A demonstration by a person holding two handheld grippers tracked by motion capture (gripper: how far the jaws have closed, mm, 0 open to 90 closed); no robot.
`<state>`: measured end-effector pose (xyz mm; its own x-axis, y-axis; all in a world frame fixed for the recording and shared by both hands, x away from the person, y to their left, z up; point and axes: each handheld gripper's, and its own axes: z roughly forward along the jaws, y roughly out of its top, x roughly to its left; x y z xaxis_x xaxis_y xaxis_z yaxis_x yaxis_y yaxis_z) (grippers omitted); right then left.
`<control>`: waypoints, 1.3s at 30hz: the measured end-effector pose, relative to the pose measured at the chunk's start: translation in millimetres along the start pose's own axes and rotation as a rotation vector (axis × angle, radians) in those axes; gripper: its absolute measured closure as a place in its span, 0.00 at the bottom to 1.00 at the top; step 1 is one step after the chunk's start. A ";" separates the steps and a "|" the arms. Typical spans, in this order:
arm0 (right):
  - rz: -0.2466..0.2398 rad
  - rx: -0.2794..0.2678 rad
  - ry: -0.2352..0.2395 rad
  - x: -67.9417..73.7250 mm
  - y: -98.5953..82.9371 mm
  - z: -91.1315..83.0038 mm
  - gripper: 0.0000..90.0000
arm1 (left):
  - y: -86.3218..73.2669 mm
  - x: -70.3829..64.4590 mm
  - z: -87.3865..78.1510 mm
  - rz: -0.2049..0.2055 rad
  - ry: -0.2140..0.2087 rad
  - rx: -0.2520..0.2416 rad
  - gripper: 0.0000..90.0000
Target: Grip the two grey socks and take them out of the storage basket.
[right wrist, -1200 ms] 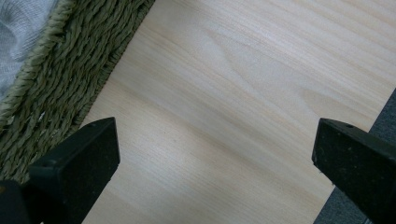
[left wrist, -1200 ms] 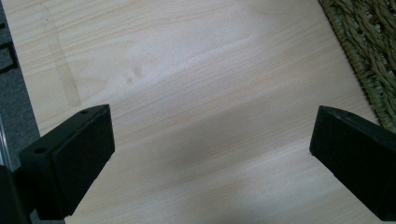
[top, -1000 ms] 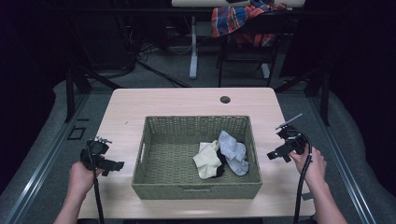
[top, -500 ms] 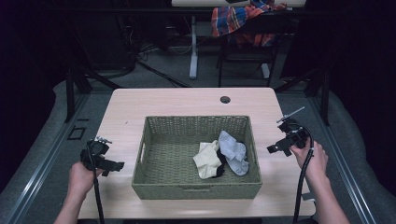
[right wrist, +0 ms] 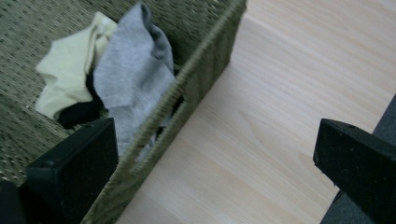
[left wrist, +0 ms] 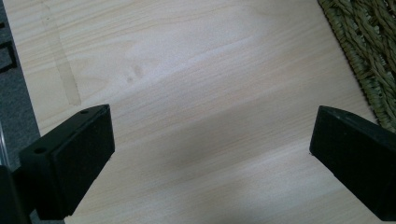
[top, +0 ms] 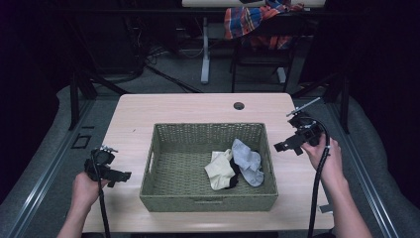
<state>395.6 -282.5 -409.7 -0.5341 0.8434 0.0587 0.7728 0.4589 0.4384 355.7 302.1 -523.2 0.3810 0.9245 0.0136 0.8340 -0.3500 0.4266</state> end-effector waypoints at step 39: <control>-0.147 0.092 0.099 71.9 74.0 58.4 0.19 | 1.0 0.9 1.0 -0.008 -0.002 -0.017 0.00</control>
<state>434.4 -171.6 -425.4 -0.6713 0.7358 0.0894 0.7093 0.6027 0.3656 357.3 302.5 -523.6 0.3756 0.9267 0.0082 0.8300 -0.3403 0.4418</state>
